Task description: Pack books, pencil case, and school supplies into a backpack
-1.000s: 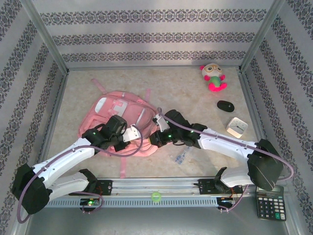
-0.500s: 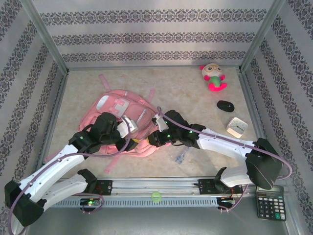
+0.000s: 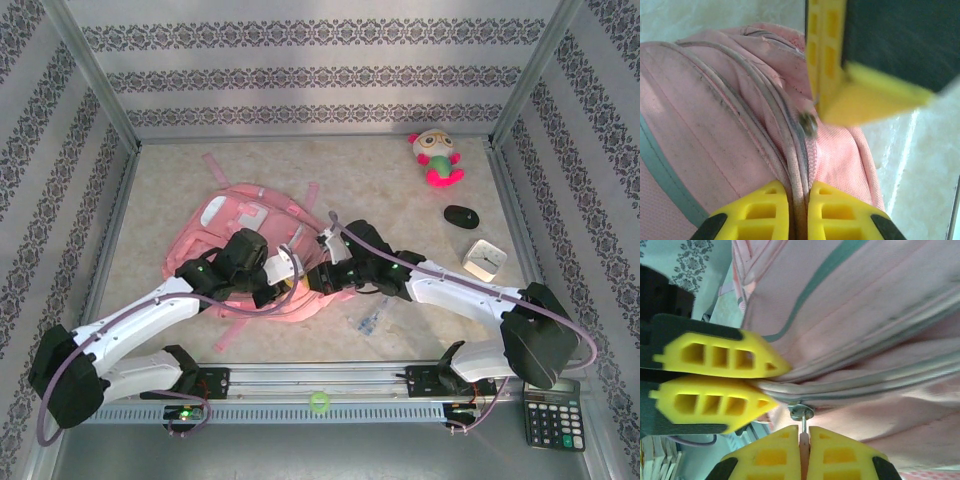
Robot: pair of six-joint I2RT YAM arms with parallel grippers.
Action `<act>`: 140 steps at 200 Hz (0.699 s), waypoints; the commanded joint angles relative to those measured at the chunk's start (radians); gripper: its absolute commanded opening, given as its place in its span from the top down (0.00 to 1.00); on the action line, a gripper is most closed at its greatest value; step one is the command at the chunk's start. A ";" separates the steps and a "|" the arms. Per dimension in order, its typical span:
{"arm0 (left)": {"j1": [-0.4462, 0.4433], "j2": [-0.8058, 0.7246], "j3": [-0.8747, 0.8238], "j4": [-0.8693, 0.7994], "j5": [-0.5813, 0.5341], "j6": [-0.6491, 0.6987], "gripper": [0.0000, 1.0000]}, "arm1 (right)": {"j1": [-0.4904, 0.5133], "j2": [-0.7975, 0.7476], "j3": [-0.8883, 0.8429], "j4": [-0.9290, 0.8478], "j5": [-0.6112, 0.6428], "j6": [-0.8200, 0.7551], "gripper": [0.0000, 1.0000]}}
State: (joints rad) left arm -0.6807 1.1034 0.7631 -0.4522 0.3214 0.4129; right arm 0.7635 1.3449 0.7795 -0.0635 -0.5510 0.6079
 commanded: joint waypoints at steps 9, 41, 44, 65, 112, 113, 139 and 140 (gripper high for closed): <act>-0.002 -0.044 -0.018 -0.234 -0.022 0.169 0.94 | -0.139 -0.061 -0.062 0.012 0.002 -0.007 1.00; -0.002 -0.051 -0.001 -0.358 -0.063 0.224 0.96 | -0.189 -0.056 -0.071 0.004 -0.007 -0.052 1.00; -0.002 -0.054 -0.002 -0.368 -0.070 0.227 0.96 | -0.192 -0.055 -0.071 0.005 -0.007 -0.056 1.00; 0.000 -0.088 -0.009 -0.425 -0.152 0.240 0.96 | -0.204 -0.051 -0.074 0.003 -0.003 -0.085 1.00; 0.052 -0.166 -0.049 -0.511 -0.459 0.259 0.95 | -0.169 -0.054 -0.071 0.004 -0.006 -0.074 1.00; 0.053 -0.167 -0.049 -0.512 -0.461 0.260 0.95 | -0.165 -0.055 -0.071 0.005 -0.004 -0.072 1.00; 0.096 -0.178 -0.019 -0.545 -0.460 0.228 0.89 | -0.062 -0.064 -0.084 0.040 0.045 -0.012 1.00; 0.095 -0.177 -0.016 -0.546 -0.454 0.225 0.88 | -0.059 -0.066 -0.085 0.043 0.046 -0.009 1.00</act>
State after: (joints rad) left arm -0.6537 0.9302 0.7521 -0.7193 0.1284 0.6521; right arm 0.6640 1.3220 0.7109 -0.0296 -0.6025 0.5533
